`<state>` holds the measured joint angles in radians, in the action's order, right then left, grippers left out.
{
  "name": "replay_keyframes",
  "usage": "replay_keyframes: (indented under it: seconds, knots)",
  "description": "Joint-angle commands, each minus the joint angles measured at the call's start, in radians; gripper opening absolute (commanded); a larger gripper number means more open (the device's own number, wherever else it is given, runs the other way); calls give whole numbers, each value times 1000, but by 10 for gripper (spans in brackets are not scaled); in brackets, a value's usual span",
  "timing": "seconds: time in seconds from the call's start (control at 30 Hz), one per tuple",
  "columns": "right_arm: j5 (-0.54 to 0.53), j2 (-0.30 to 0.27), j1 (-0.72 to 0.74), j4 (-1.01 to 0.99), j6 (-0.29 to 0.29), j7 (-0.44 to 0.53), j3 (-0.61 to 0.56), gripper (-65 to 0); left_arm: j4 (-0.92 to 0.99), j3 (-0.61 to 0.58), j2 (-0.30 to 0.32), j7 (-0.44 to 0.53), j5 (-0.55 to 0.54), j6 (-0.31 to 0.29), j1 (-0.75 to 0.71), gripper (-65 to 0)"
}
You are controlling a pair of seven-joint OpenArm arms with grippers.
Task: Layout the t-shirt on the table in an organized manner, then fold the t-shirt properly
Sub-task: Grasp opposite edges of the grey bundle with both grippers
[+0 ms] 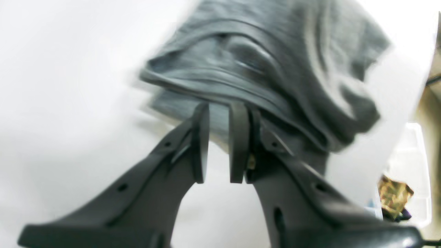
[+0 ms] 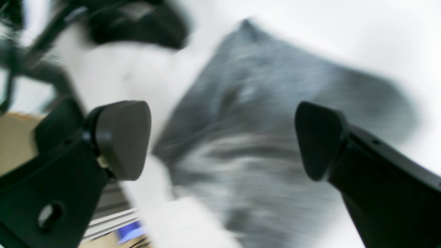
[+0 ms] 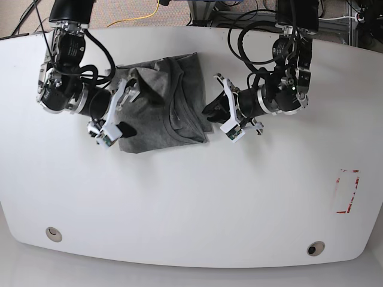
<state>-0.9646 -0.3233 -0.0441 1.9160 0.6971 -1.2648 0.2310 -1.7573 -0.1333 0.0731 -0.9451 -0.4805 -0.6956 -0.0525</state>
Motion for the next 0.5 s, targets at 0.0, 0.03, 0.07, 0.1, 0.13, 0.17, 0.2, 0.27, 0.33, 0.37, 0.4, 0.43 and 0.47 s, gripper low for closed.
replay_keyframes:
  seconds: [0.0,0.03,0.07,0.1,0.13,0.17,0.2,0.27,0.33,0.37,0.4,0.43,0.47]
  knots:
    - [34,-49,42,-29,1,61,15,0,-40,-39,1,21,-14,-3,-4,-557]
    - [46,-52,48,-37,1,69,15,0,-42,-50,3,21,-13,-3,-5,-558]
    - [82,-58,71,-60,1,89,15,-27,-45,-73,18,22,-13,-3,-8,-560]
    - [100,-61,85,-74,1,99,15,-52,-45,-87,26,24,-13,-3,-11,-560]
    - [123,-61,97,-88,1,112,14,-87,-45,-102,32,25,-13,-3,-14,-560]
    - [152,-60,111,-103,1,126,14,-143,-45,-122,35,28,-13,-3,-16,-561]
    - [174,-60,122,-114,1,135,12,-189,-45,-134,37,36,-13,-3,-16,-561]
    - [227,-56,143,-141,1,159,6,-315,-45,-165,38,65,-10,-3,-19,-561]
    - [264,-47,158,-163,1,184,-12,-420,-45,-199,41,96,10,-3,-20,-561]
    - [287,-44,166,-172,1,202,-28,-476,-45,-223,41,108,33,-3,-20,-561]
    - [304,-43,171,-181,1,215,-40,-504,-45,-240,41,116,55,-3,-22,-561]
    - [327,-40,180,-192,1,231,-57,-528,-45,-260,44,120,82,-3,-25,-561]
    - [345,-38,184,-200,1,247,-72,-536,-45,-277,52,123,104,-3,-27,-561]
